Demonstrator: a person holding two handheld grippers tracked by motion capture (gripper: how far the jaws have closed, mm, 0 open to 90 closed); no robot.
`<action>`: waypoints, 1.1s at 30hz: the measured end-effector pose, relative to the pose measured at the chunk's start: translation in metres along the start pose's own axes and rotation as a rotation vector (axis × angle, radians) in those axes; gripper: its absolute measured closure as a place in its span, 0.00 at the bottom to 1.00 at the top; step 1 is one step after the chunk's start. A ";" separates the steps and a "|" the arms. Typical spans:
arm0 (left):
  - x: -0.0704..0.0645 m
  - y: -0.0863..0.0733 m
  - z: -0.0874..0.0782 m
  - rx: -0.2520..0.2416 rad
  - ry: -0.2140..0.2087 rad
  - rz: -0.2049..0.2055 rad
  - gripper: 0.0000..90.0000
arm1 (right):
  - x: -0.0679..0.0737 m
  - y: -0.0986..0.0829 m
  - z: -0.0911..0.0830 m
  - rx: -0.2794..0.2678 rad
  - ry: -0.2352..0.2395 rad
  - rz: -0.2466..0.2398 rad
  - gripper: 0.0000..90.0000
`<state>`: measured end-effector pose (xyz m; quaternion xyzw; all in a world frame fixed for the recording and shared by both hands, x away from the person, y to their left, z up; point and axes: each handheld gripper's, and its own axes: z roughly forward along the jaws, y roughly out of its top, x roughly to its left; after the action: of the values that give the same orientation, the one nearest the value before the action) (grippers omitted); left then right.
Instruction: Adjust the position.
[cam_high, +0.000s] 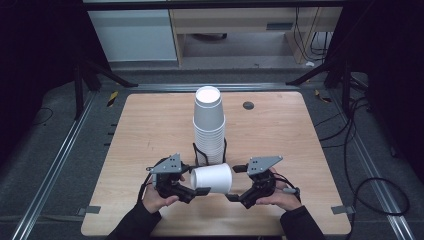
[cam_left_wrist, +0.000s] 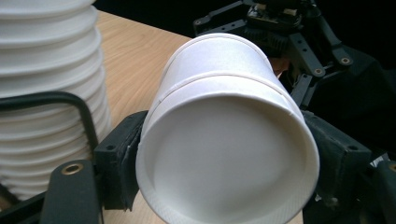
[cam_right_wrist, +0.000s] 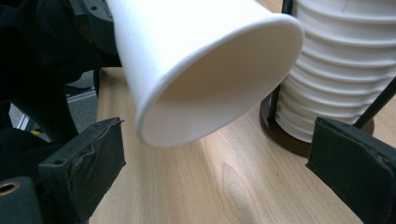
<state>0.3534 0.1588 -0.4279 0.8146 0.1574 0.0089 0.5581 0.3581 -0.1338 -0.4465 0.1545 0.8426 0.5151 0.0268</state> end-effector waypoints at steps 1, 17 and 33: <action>-0.001 0.000 0.001 0.002 -0.006 0.004 0.25 | 0.000 0.000 0.001 -0.001 0.005 0.001 0.04; -0.007 0.000 0.012 0.030 -0.073 0.016 0.25 | 0.003 0.000 0.016 0.024 0.088 -0.015 0.04; -0.007 -0.002 0.017 0.055 -0.102 0.011 0.25 | 0.005 -0.002 0.022 0.036 0.125 -0.042 0.07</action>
<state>0.3494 0.1418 -0.4354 0.8300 0.1244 -0.0338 0.5427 0.3576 -0.1143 -0.4576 0.1048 0.8549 0.5078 -0.0181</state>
